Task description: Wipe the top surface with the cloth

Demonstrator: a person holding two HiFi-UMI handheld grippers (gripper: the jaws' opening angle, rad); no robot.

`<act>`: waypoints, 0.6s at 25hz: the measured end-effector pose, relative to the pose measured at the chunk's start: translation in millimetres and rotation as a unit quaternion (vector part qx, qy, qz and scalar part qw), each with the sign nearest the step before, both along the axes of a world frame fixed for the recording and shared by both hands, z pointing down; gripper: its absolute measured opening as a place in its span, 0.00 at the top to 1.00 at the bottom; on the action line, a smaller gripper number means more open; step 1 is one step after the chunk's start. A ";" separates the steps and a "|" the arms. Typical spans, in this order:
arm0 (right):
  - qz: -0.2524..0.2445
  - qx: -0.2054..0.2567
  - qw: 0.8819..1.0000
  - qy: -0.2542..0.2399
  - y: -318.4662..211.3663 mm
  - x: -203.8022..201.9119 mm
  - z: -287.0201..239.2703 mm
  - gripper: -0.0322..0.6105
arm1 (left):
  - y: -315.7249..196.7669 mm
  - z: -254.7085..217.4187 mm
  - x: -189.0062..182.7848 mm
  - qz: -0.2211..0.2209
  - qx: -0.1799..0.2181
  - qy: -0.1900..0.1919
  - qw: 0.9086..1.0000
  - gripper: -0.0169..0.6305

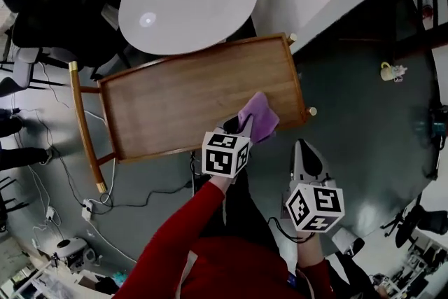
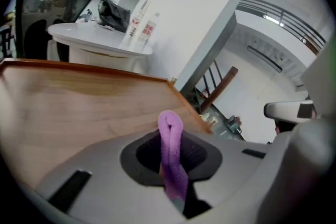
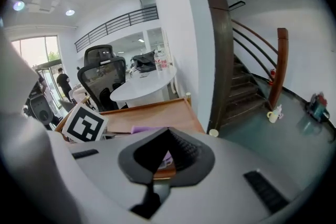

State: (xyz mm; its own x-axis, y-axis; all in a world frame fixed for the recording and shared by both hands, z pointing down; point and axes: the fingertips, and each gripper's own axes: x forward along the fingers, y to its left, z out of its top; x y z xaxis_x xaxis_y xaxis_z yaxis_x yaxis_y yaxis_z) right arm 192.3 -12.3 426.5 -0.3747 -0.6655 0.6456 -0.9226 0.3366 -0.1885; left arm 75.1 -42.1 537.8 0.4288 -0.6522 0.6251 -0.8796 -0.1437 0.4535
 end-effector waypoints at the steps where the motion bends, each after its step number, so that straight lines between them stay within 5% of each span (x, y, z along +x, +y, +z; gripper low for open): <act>1: -0.015 -0.001 1.000 -0.001 -3.5 -10.1 0.8 0.95 | 6.5 2.2 -20.0 -0.019 -0.005 -0.005 1.000 0.90; 7: -0.123 -0.006 0.992 -0.011 -10.2 -85.7 4.6 0.95 | 68.6 12.1 -159.9 -0.161 -0.025 -0.061 0.985 0.89; 15: -0.234 -0.014 0.972 -0.011 -8.6 -155.0 6.7 0.95 | 151.1 5.9 -295.8 -0.307 -0.051 -0.166 0.936 0.89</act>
State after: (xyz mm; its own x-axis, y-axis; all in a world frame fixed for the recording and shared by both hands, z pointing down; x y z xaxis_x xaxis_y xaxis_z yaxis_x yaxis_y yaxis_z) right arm 37.4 -20.9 433.1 -0.6462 -0.4008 0.6494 -0.6654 0.7126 -0.2223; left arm -220.7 109.1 543.6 -0.2347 -0.6415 0.7303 -0.8772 0.4636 0.1253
